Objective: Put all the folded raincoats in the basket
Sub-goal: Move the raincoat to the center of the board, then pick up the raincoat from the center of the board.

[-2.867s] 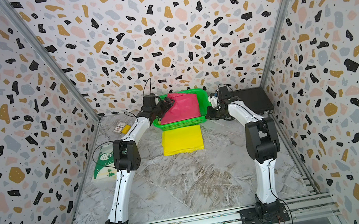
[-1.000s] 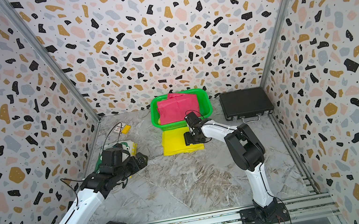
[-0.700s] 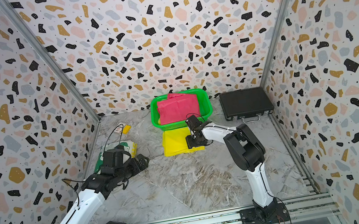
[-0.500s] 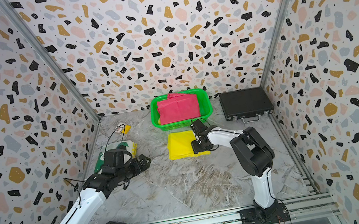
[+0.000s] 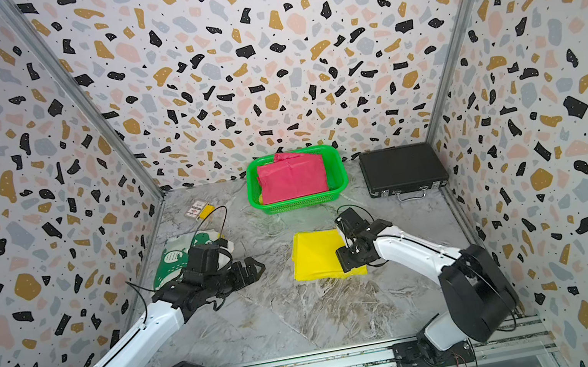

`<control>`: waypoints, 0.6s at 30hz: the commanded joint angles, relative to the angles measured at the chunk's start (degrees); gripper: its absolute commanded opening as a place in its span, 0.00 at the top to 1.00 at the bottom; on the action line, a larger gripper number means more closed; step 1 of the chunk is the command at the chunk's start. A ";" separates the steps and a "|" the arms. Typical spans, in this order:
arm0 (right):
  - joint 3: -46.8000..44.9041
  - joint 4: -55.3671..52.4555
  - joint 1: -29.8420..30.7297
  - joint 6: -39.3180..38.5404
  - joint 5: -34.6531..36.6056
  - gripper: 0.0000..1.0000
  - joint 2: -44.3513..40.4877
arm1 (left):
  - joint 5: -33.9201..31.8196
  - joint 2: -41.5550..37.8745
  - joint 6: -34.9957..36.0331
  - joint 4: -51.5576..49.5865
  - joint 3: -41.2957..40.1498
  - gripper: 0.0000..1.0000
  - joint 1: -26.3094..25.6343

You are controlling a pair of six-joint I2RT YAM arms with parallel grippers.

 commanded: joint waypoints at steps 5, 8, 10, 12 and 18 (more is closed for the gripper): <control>2.11 -8.39 -6.68 3.45 2.14 0.30 -6.37 | 1.35 10.36 3.76 6.27 6.26 0.00 -5.22; 1.19 -8.10 -11.84 3.68 -1.63 0.30 -4.19 | 2.54 14.89 4.43 7.67 8.68 0.00 -5.54; 0.40 -5.98 -14.49 3.02 -6.83 0.30 -2.87 | 2.99 17.82 5.40 7.78 10.39 0.00 -5.83; -0.53 -3.14 -16.77 3.50 -12.71 0.30 -1.75 | 3.70 21.13 6.32 7.98 11.93 0.01 -6.16; -0.93 0.97 -17.84 3.96 -13.90 0.30 2.48 | 3.67 29.57 8.01 7.67 15.61 0.04 -6.47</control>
